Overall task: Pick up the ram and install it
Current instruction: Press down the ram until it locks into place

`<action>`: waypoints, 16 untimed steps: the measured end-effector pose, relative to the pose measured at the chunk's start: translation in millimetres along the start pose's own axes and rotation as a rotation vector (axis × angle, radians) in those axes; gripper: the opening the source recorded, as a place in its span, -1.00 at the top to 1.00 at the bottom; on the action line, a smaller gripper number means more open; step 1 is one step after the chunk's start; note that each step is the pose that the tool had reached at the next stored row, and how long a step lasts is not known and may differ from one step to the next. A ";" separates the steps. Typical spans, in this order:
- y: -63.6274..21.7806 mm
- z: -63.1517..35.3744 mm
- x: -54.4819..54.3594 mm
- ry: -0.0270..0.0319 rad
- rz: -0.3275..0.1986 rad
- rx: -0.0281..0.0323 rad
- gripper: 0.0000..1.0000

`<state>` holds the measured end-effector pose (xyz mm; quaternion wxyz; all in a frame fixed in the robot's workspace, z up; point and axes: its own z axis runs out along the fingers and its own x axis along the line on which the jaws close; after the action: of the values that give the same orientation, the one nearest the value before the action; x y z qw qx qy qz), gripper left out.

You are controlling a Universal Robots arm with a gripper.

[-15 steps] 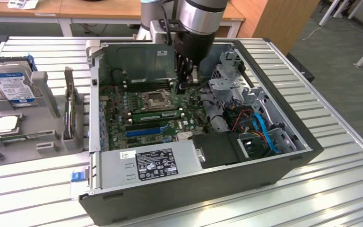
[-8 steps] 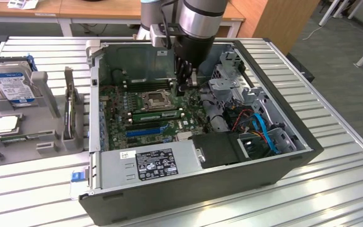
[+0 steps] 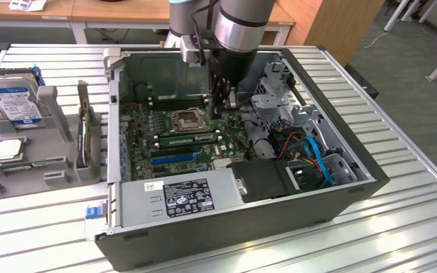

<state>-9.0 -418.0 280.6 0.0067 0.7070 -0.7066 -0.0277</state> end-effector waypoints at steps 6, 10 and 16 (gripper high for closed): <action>-0.4 6.8 0.2 0.0000 0.000 0.0000 0.80; -0.6 11.4 0.3 0.0001 0.000 0.0000 0.80; -0.9 17.4 0.5 0.0000 0.000 0.0000 0.80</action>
<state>-9.0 -418.0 263.1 0.0067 0.7070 -0.7066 -0.0277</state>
